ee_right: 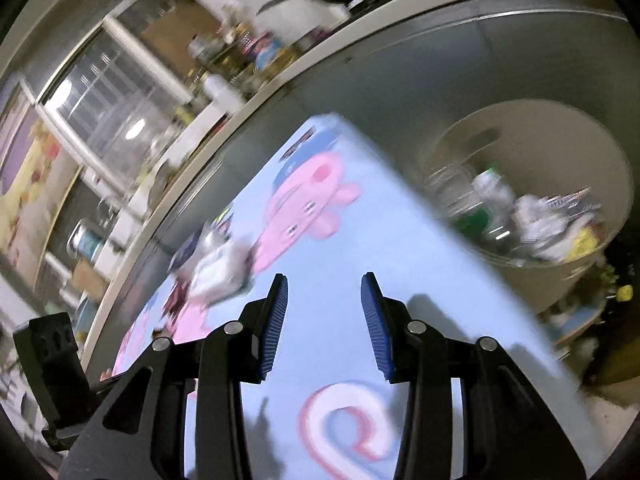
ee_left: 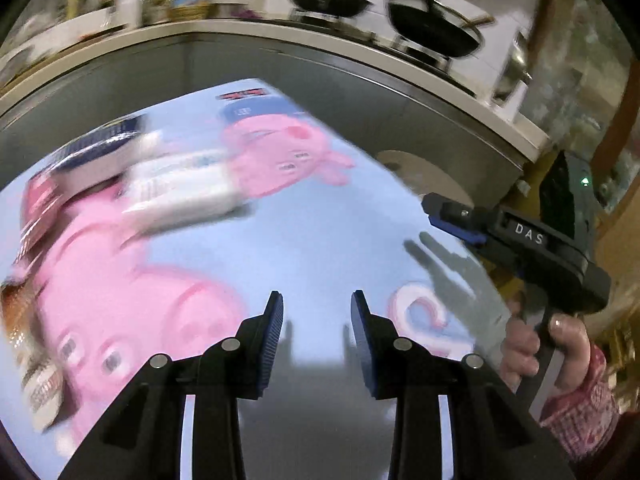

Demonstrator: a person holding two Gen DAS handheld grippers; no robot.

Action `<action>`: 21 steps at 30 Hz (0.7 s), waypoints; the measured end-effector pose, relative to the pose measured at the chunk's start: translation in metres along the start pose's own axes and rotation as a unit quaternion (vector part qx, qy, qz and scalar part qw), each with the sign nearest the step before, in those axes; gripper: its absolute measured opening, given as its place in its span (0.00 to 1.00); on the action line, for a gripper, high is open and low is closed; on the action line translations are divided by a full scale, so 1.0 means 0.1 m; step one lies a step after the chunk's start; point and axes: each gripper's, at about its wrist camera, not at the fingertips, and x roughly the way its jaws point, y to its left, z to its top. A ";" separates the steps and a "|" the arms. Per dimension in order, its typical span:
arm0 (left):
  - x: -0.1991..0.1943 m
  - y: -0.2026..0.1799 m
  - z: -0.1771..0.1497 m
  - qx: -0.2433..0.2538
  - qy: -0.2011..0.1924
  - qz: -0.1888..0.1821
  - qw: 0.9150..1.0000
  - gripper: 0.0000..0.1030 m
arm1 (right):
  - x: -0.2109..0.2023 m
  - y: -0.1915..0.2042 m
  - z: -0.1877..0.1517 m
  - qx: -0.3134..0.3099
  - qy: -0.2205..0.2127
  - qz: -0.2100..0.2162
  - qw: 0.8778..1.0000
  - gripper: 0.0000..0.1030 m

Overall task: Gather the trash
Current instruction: 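Grasp the orange snack bag with left tool while right tool grasps pink wrapper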

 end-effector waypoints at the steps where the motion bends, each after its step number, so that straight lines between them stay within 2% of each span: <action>1: -0.07 0.09 -0.04 -0.009 -0.002 0.006 1.000 0.34 | 0.09 0.12 -0.06 -0.007 0.016 0.010 1.000 0.37; 4: -0.42 0.54 -0.20 -0.056 -0.019 0.035 0.998 0.34 | 0.30 0.42 -0.22 -0.037 0.052 0.028 0.998 0.37; 7: -0.74 1.05 -0.32 -0.115 -0.043 0.065 0.990 0.34 | 0.49 0.72 -0.40 -0.067 0.089 0.045 0.993 0.37; 10: -0.91 1.55 -0.41 -0.173 -0.057 0.091 0.979 0.34 | 0.65 0.98 -0.57 -0.093 0.120 0.058 0.987 0.37; 13: -0.91 1.93 -0.45 -0.207 -0.059 0.091 0.972 0.34 | 0.77 1.27 -0.70 -0.124 0.143 0.071 0.979 0.37; 16: -0.83 2.12 -0.43 -0.216 -0.059 0.075 0.972 0.35 | 0.94 1.72 -0.86 -0.176 0.167 0.090 0.966 0.37; 19: -0.75 2.23 -0.40 -0.226 -0.058 0.049 0.971 0.44 | 1.07 2.02 -0.97 -0.215 0.185 0.101 0.954 0.28; 21: -0.71 2.28 -0.40 -0.225 -0.057 0.049 0.971 0.46 | 1.20 2.25 -1.07 -0.242 0.199 0.110 0.943 0.16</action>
